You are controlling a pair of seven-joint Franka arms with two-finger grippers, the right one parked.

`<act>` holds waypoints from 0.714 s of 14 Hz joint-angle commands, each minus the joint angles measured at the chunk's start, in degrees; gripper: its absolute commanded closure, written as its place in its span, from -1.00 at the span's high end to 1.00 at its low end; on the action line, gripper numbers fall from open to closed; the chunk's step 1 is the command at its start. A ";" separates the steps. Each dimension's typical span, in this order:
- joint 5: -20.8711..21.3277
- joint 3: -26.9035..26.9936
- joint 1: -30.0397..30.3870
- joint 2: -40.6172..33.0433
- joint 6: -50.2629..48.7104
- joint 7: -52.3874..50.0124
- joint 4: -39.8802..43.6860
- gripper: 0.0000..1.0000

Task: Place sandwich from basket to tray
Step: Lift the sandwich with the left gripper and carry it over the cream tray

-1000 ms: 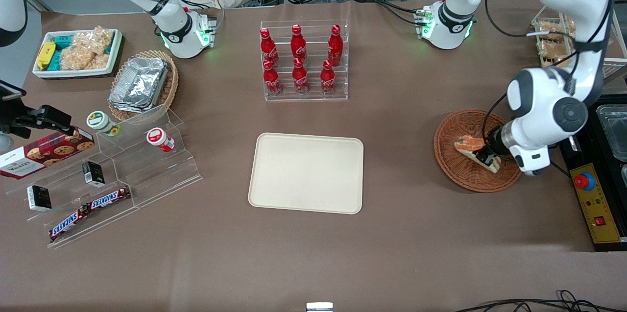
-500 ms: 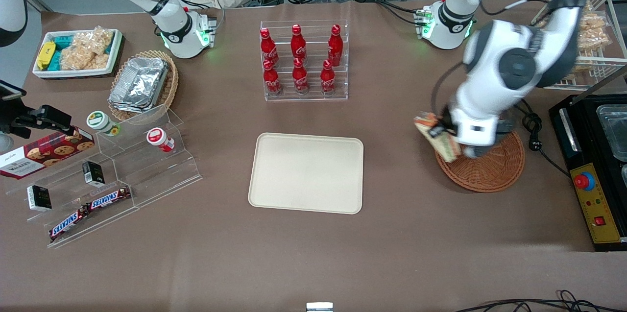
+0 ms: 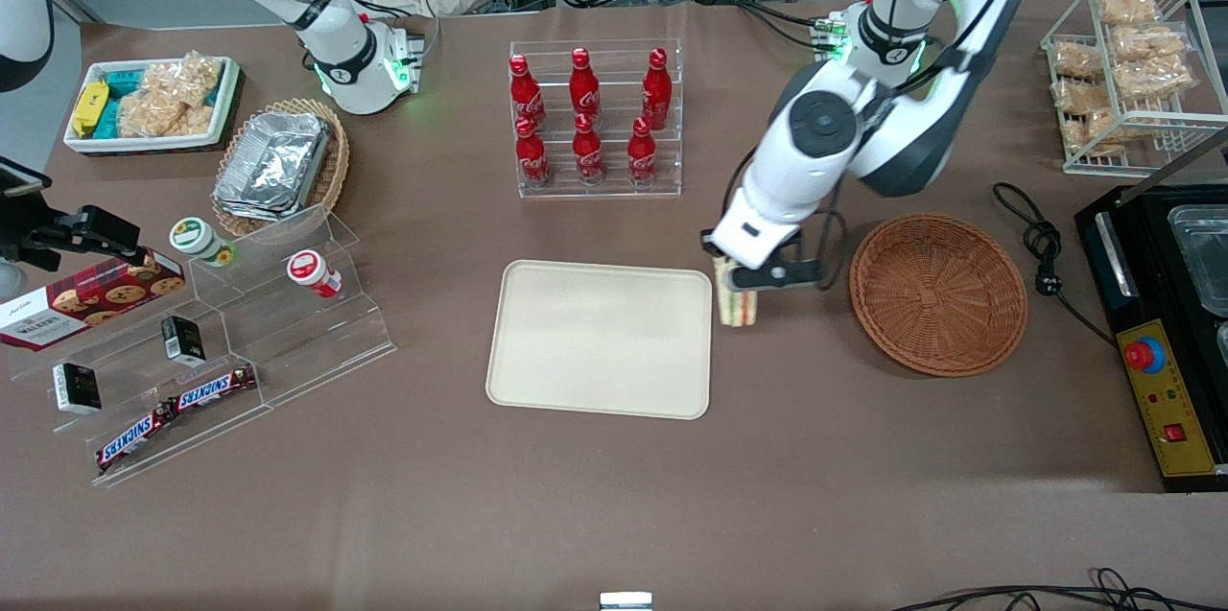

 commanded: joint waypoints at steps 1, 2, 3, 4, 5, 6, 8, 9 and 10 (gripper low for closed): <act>5.82 0.03 -1.08 6.73 5.89 1.33 1.59 -1.00; 7.84 0.03 -1.08 8.32 8.08 1.24 1.76 -1.00; 10.13 0.11 -0.99 9.90 9.93 1.16 2.11 -0.98; 11.63 0.20 -0.99 11.57 11.17 0.98 3.07 -0.91; 12.43 0.29 -0.99 13.15 11.44 0.89 4.39 -0.77; 12.87 0.29 -0.99 14.65 11.53 0.89 5.71 -0.61; 13.05 0.29 -1.08 17.46 11.53 0.80 8.87 -0.48; 13.05 0.29 -1.08 18.86 11.53 0.80 10.36 -0.41; 13.05 0.38 -1.34 19.66 11.53 0.19 11.25 -0.05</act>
